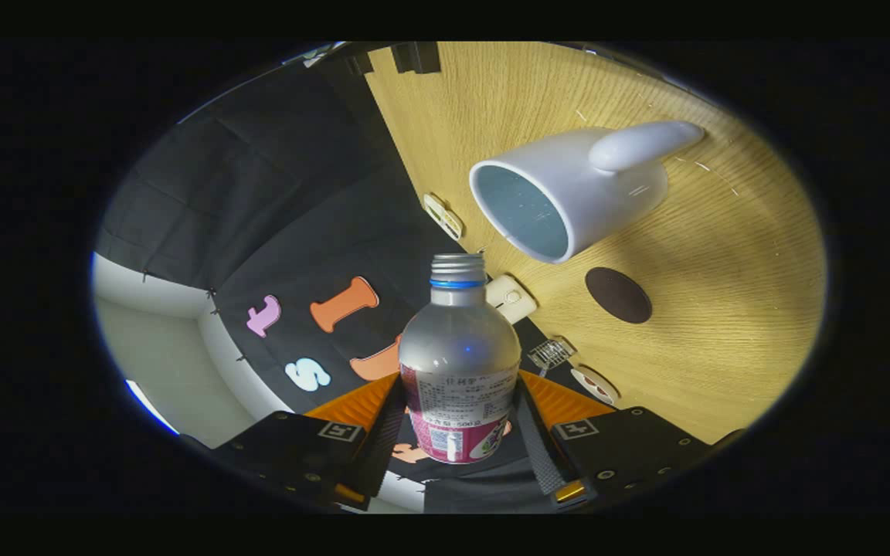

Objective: Take the bottle from table, then pour the juice into the cup, finally place the bottle on the coaster

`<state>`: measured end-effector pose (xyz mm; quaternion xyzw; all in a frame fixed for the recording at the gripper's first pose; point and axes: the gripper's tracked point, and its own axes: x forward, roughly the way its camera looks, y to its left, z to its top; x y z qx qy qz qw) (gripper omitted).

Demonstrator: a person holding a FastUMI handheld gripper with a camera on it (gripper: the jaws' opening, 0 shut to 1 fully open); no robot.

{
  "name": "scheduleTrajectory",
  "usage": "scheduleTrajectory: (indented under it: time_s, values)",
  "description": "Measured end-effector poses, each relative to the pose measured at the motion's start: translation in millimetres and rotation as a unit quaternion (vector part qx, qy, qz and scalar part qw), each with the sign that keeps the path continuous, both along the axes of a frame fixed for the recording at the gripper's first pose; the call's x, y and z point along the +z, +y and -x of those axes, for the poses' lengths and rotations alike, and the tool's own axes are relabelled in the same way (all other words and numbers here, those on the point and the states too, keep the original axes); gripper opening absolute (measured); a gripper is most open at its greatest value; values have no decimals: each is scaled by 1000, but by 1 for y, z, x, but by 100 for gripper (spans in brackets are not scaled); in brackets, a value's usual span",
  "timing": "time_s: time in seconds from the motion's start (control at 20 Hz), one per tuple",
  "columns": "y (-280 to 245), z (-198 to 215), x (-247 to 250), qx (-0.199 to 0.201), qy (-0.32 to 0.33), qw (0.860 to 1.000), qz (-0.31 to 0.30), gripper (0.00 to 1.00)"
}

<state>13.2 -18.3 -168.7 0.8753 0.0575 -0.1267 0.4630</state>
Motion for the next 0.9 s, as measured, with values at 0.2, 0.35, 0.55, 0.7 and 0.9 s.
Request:
scheduleTrajectory:
  time_s: [0.2,0.35,0.55,0.7,0.9]
  values:
    - [-1,2,-3,0,4,1000,-1,75]
    - [1,4,-4,2,5,1000,-1,75]
    - [4,5,-9,7,10,1000,5,75]
    - [5,7,-11,6,13,1000,8,75]
    - [2,7,-12,7,15,999,43,75]
